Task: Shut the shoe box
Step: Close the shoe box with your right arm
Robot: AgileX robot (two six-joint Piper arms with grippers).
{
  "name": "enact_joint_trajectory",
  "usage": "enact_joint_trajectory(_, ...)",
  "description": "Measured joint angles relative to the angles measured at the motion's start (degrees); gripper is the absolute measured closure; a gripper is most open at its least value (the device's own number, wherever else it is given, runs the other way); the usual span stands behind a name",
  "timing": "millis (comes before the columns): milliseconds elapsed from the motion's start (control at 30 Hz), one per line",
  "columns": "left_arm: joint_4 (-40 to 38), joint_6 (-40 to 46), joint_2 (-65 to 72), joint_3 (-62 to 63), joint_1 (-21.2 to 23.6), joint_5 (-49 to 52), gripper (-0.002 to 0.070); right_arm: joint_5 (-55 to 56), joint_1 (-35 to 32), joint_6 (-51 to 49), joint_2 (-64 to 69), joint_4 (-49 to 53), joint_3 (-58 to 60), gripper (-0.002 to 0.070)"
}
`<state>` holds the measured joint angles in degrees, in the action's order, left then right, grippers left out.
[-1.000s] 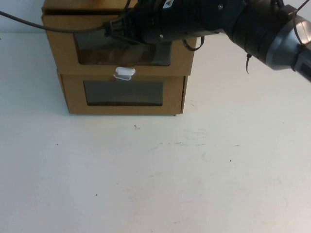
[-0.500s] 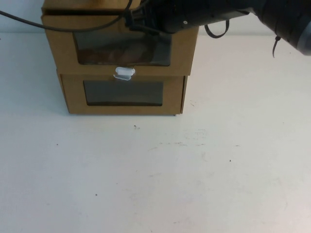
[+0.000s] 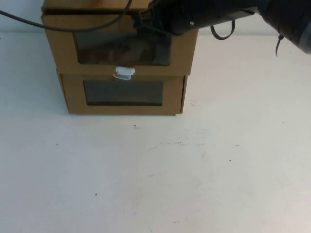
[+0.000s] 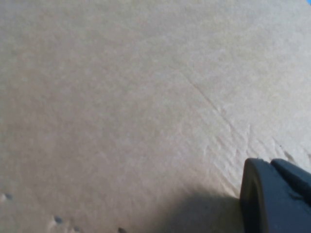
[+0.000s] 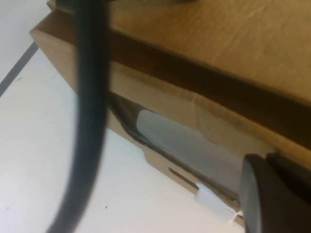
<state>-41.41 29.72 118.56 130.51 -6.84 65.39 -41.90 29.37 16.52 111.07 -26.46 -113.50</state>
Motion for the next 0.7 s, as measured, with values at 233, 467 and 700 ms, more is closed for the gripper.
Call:
enact_joint_trajectory(233, 0.0, 0.0, 0.0, 0.0, 0.0, 0.4, 0.0680, 3.2, 0.0, 0.0, 1.2, -0.3, -0.3, 0.0687)
enact_joint_trajectory(467, -0.1, 0.0, 0.0, 0.0, 0.0, 0.5, 0.0680, 5.9, 0.0, 0.0, 2.6, -1.1, -0.4, 0.0687)
enact_joint_trajectory(700, -0.6, 0.0, 0.0, 0.0, 0.0, 0.7, 0.0680, 7.7, -0.6, -0.3, 3.6, -3.2, -0.5, 0.0687)
